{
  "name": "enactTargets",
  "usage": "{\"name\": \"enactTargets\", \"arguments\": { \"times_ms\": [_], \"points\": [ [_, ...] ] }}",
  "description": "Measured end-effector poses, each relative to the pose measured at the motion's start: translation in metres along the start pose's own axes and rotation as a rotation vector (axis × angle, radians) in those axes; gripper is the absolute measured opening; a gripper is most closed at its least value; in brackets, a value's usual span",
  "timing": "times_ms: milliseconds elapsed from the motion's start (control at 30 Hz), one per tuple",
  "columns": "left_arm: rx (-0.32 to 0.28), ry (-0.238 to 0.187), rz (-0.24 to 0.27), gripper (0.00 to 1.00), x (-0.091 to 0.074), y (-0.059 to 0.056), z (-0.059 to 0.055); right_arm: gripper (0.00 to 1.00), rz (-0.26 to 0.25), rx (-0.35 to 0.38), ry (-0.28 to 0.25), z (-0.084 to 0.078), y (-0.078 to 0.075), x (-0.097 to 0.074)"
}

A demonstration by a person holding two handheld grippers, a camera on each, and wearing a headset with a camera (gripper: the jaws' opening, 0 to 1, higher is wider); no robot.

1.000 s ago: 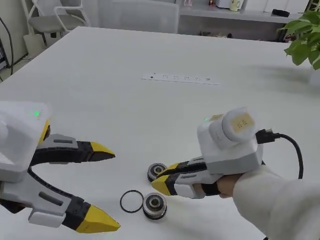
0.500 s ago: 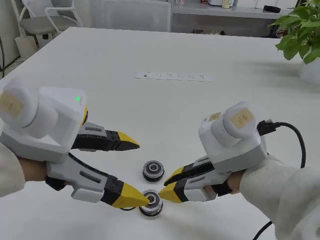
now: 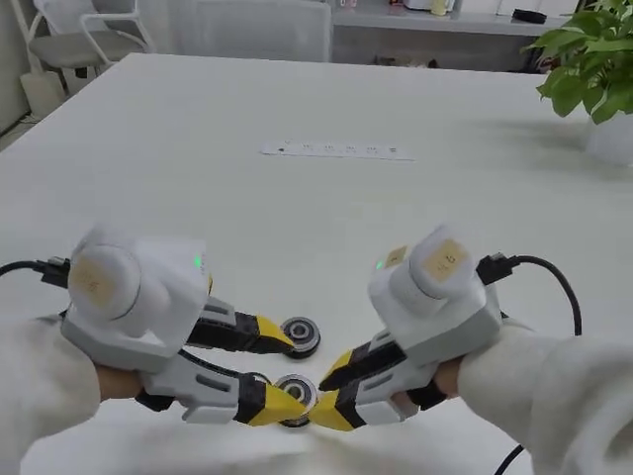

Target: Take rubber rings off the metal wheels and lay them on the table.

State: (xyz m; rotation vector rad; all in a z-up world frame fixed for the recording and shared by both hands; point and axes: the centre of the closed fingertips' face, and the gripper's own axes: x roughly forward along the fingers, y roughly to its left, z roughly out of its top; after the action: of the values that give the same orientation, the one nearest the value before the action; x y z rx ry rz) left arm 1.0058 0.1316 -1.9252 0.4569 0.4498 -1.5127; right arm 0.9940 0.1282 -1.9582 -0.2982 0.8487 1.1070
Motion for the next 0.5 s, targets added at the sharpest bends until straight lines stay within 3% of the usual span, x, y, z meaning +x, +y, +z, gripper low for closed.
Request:
{"name": "enactTargets", "arguments": {
  "times_ms": [500],
  "points": [
    [0.006,0.019,0.004,0.16,0.006,0.002,-0.011,0.15,0.011,-0.048,0.006,-0.002,0.002,0.005]
  ]
}}
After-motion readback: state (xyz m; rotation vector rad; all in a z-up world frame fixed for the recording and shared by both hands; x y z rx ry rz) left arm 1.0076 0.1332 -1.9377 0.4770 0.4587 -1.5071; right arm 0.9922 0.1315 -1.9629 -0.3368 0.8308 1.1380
